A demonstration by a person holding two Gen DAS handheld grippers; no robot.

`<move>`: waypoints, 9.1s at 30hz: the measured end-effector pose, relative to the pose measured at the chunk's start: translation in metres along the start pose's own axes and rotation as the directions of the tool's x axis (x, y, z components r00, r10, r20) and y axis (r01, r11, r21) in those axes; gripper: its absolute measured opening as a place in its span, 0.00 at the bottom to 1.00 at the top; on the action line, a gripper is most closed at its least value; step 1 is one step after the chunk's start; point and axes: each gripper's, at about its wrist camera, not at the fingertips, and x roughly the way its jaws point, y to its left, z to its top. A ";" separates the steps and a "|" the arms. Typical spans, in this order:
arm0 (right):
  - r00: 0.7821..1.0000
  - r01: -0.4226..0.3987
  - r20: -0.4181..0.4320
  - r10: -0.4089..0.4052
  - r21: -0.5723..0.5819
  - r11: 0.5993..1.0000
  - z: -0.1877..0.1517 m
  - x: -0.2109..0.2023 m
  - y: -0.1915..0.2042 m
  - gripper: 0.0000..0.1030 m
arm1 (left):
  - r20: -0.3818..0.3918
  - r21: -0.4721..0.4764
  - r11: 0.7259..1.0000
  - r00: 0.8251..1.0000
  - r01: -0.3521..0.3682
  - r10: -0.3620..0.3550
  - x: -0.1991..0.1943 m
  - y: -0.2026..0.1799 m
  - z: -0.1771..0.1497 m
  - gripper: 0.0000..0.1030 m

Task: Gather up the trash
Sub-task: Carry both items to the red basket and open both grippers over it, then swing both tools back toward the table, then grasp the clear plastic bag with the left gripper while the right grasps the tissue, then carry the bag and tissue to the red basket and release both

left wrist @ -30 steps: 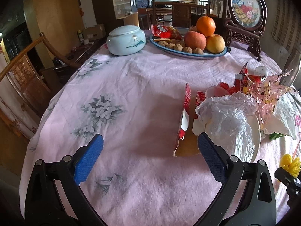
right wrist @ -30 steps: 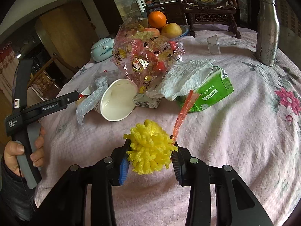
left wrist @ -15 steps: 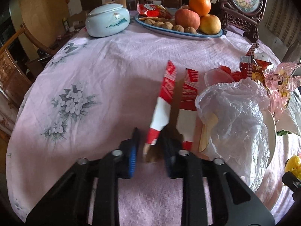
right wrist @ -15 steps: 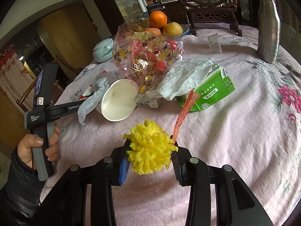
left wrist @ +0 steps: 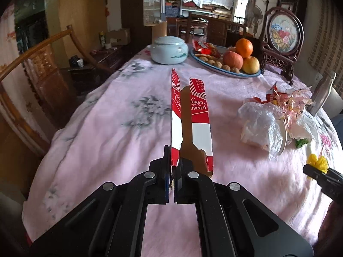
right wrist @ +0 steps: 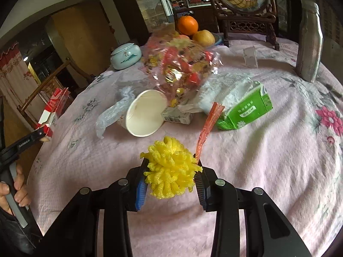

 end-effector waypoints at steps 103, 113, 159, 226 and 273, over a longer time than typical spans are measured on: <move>0.998 0.049 0.041 -0.046 -0.050 0.998 -0.021 -0.057 0.021 0.79 | 0.003 0.000 0.995 0.995 0.104 -0.104 -0.042 -0.020 -0.051 0.79; 0.993 0.112 0.042 -0.113 0.023 0.993 -0.010 -0.051 -0.033 0.79 | -0.058 0.053 0.988 0.988 0.144 -0.141 0.011 -0.083 -0.003 0.79; 0.955 0.295 0.005 -0.297 -0.121 0.948 0.033 -0.014 -0.032 0.79 | -0.088 0.076 0.976 0.976 0.206 -0.199 0.041 -0.073 0.010 0.24; 0.998 -0.049 0.027 0.057 -0.244 0.968 -0.027 -0.072 0.113 0.02 | 0.023 -0.094 0.985 0.989 0.145 -0.143 -0.089 0.041 -0.088 0.24; 0.764 -0.639 -0.583 0.279 -0.618 0.458 -0.238 0.043 0.593 0.02 | -0.358 -0.656 0.626 0.904 -0.421 0.233 -0.104 0.409 -0.340 0.24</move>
